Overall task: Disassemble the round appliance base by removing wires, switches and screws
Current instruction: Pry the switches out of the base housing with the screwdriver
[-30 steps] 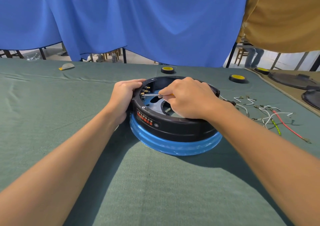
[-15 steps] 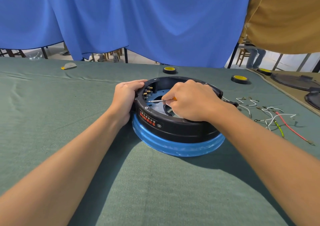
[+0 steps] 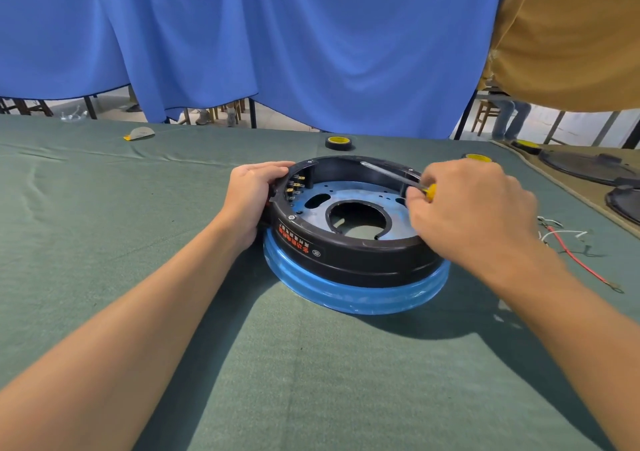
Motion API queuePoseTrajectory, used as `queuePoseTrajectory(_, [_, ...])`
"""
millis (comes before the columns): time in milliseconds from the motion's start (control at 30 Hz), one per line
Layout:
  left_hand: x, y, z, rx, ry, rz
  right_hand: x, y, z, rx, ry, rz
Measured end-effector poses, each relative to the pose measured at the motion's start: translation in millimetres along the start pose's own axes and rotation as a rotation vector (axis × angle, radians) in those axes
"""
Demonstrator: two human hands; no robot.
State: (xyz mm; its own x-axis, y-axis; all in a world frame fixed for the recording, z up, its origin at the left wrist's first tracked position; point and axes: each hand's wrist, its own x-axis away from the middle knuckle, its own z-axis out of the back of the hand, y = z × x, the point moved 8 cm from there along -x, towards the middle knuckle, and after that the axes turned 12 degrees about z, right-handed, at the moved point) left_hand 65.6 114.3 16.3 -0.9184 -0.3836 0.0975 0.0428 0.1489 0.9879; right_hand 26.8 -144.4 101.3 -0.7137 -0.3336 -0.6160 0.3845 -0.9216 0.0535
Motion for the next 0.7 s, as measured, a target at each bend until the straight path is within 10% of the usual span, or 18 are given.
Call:
queuePoseTrajectory(233, [-1,2,1,-0.016,0.014,-0.005,11,51,-44,-0.385,-0.419,-0.346])
queuePoseTrajectory(700, [-1,3,14,0.076,0.091,0.04,-46,45,-53,-0.775,-0.382,-0.341])
